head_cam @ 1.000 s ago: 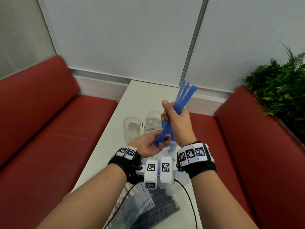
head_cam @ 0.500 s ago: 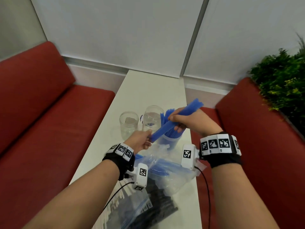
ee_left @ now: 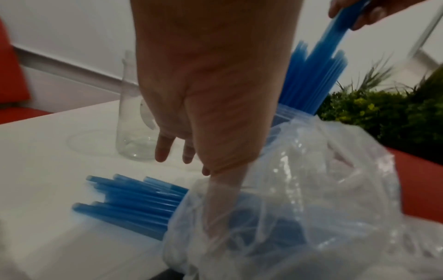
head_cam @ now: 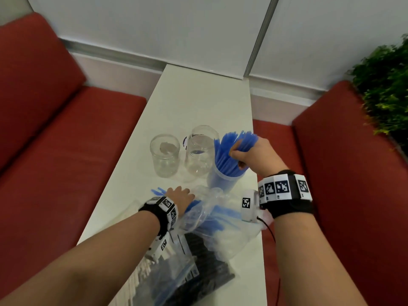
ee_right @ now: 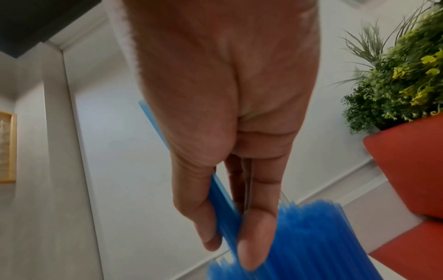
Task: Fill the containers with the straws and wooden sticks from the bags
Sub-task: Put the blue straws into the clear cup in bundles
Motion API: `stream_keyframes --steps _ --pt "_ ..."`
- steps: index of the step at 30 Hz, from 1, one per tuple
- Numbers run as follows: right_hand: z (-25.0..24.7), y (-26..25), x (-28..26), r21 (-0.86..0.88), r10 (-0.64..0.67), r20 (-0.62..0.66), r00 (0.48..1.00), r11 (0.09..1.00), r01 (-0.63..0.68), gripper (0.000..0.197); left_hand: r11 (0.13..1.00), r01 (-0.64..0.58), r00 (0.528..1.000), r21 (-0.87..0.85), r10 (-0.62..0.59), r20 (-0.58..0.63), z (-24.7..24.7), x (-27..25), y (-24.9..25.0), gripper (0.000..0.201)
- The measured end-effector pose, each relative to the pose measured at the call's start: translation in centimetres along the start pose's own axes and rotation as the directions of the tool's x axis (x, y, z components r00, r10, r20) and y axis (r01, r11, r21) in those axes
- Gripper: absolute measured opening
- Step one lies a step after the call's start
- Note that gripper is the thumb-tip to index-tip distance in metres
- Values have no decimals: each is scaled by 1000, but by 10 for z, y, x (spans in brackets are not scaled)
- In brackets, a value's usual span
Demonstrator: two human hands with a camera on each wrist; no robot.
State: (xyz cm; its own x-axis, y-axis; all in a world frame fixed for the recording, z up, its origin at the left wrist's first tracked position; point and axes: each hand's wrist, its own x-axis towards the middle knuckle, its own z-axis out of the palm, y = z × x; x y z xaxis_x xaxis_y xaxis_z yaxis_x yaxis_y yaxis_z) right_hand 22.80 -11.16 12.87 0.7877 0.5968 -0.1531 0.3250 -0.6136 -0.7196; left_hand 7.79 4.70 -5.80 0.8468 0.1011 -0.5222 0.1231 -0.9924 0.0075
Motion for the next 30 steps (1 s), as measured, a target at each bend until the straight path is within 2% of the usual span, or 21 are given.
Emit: stream_keyframes --steps 2,4,8,13,15,17,19,21,22,23,25,26,30 --pt "10 7 4 -28 -10 15 1000 1000 10 33 997 20 1000 69 -22 23 4 2 1 44" --pt "18 13 7 -55 -9 21 1000 998 10 27 994 22 999 105 -27 39 7 4 4 39" --pt "27 19 12 -33 12 -17 1000 999 -13 13 998 -2 998 68 -2 61 6 7 5 33" --pt "21 13 9 27 39 -51 998 999 -38 6 998 -35 992 54 28 122 2 2 6 29" --pt "15 9 6 1 1 -125 992 1000 -1 16 998 -26 990 48 19 143 -2 0 8 28" --pt "11 4 5 -44 -64 -269 961 998 54 29 1000 -12 990 28 8 142 -5 -3 10 28" --pt "13 -1 1 -131 -160 -421 893 985 115 37 1000 0 993 8 -1 116 -7 -6 12 28" --pt "23 -2 -3 -242 -250 -487 837 959 146 49 1000 14 994 -13 -13 106 -9 -9 14 30" --pt "30 0 -4 -280 -258 -460 850 950 137 56 1000 15 995 -19 -13 102 -10 -10 16 30" --pt "39 4 -5 -301 -223 -395 891 948 104 61 1000 14 995 -21 -12 104 -11 -12 17 30" --pt "56 15 -9 -344 -79 -229 970 939 -5 69 1000 11 993 -24 -8 118 -13 -17 21 30" --pt "62 21 -12 -367 -39 -186 982 930 -32 72 1000 7 993 -24 -4 116 -14 -19 22 29" --pt "68 33 -18 -353 -99 -221 970 936 15 72 1000 3 997 -20 -1 83 -16 -30 25 28"
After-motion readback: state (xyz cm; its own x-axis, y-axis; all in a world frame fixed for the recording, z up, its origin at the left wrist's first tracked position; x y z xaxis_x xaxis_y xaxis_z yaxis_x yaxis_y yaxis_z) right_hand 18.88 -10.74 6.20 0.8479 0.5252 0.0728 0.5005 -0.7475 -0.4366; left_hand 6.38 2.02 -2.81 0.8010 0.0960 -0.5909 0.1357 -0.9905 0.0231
